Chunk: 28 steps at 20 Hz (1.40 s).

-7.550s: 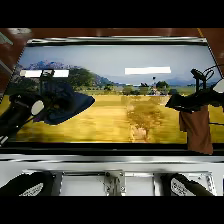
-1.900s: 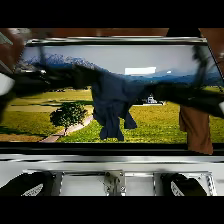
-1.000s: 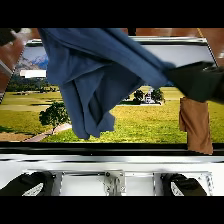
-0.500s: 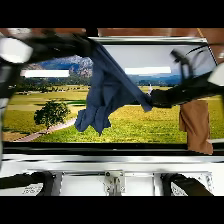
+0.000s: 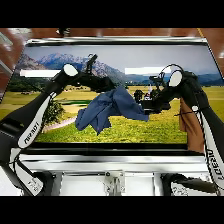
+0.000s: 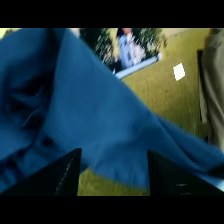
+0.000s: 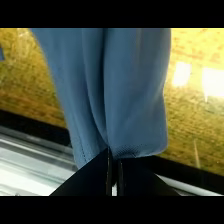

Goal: Fold the shirts.

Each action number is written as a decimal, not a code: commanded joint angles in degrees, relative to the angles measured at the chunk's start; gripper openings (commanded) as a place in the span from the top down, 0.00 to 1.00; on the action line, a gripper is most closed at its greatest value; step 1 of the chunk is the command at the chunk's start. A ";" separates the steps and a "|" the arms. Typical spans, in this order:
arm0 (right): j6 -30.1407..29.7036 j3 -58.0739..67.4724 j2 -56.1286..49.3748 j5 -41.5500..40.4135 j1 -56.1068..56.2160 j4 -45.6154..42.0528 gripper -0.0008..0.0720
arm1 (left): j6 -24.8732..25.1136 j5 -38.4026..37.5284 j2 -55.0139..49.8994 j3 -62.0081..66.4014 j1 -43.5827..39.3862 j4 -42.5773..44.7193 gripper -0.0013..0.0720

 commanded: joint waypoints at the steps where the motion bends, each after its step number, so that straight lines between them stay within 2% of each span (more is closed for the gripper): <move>1: 0.02 -0.11 -1.53 -1.62 0.07 -0.20 0.90 | -3.89 -17.59 0.87 0.33 8.63 -1.05 0.40; 2: 0.04 -0.11 -1.53 -1.60 0.07 -0.17 0.90 | -3.87 -22.71 2.64 0.33 11.50 0.48 0.48; 4: 0.07 -0.11 -1.53 -1.57 0.09 -0.13 0.90 | -3.87 -30.49 6.78 -0.28 14.23 8.17 0.48; 6: 0.13 -0.11 -1.53 -1.57 0.09 -0.15 0.90 | -3.87 -31.19 12.68 -4.76 14.27 17.42 0.48; 7: 0.44 -0.11 -1.53 -1.57 0.13 -0.15 0.90 | -3.98 -30.29 15.34 -8.46 14.01 18.21 0.45; 9: 0.79 -0.11 -1.53 -1.84 0.13 -0.13 0.90 | -4.44 -28.22 19.71 -18.67 12.35 17.53 0.44; 10: 1.01 -0.11 -1.53 -2.10 0.13 -0.13 0.90 | -3.93 -27.32 21.00 -24.17 10.93 17.55 0.36; 11: 1.27 -0.11 -1.53 -2.34 0.13 -0.11 0.90 | -3.85 -25.14 21.94 -30.45 9.11 17.55 0.11; 12: 1.55 -0.11 -1.53 -2.43 0.13 -0.02 0.90 | -3.80 -21.62 22.45 -36.50 7.15 17.31 0.01; 16: 1.60 -0.11 -1.53 -2.40 0.35 0.15 0.90 | -3.87 -4.90 22.36 -50.34 -0.55 11.93 0.01; 20: 1.60 -0.11 -1.53 -2.40 0.37 1.53 0.90 | -3.87 5.90 22.14 -50.84 -5.62 6.05 0.01; 27: 1.60 -0.11 -1.53 -2.67 0.37 1.55 0.90 | -3.89 16.24 21.86 -50.84 -7.48 -1.55 0.02; 28: 1.60 -0.11 -1.53 -2.80 0.37 1.55 0.90 | -3.87 16.59 21.79 -50.84 -7.50 -1.55 0.17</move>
